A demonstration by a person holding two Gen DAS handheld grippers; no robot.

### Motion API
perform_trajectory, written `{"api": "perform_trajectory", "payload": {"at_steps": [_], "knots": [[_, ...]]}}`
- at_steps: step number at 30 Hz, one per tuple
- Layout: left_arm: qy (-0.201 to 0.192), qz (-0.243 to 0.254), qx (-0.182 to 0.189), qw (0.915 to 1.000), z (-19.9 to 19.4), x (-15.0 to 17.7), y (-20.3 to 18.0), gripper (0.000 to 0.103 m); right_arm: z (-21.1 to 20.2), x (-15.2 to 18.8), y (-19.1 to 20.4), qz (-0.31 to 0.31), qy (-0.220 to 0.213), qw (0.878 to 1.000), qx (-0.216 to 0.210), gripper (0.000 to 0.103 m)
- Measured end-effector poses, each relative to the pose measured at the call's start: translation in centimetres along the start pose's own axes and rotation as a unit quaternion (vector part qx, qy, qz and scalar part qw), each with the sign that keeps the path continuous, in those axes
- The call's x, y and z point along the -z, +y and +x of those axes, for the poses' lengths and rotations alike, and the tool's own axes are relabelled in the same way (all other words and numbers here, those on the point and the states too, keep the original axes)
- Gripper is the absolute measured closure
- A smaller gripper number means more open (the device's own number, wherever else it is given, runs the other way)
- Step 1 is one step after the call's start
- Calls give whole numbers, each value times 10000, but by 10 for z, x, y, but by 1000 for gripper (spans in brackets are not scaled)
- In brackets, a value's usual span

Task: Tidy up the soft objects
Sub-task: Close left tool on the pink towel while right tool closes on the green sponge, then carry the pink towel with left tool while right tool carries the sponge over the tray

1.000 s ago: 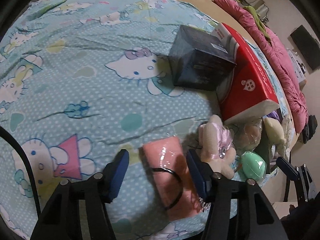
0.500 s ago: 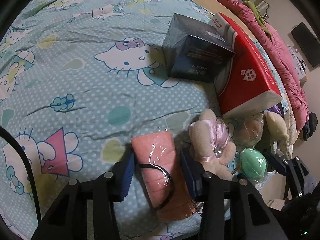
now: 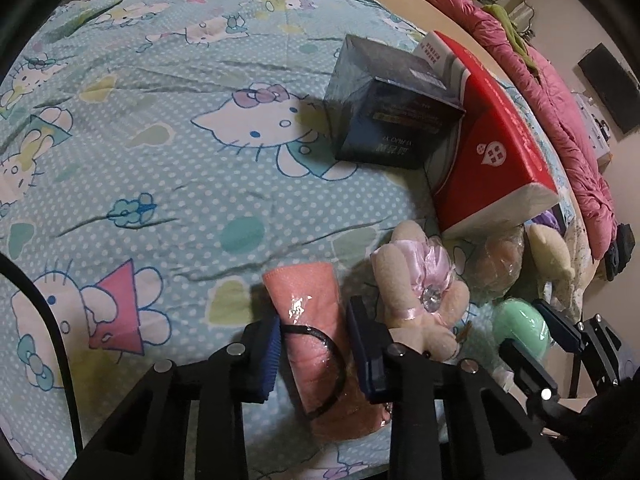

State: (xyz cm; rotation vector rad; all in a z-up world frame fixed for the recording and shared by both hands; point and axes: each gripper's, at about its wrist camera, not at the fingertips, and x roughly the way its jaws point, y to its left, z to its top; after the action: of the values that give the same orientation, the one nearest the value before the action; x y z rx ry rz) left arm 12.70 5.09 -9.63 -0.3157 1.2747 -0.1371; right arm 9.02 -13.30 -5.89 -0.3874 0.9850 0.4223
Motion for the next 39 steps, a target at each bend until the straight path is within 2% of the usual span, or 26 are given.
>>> {"api": "perform_trajectory", "payload": {"at_steps": [5, 12, 21, 39], "knots": [[-154, -5, -70, 9999, -14, -2, 5, 73, -11, -1, -12, 611, -229, 9969, -444, 62], [-472, 141, -300, 9983, -35, -2, 0, 74, -22, -3, -9, 829, -485, 9935, -610, 62], [-806, 406, -509, 9946, -60, 0, -17, 75, -31, -5, -17, 1030, -695, 9901, -652, 62], [-1296, 576, -439, 9889, -96, 2, -47, 76, -59, -8, -30, 1242, -1185, 9828, -688, 62]]}}
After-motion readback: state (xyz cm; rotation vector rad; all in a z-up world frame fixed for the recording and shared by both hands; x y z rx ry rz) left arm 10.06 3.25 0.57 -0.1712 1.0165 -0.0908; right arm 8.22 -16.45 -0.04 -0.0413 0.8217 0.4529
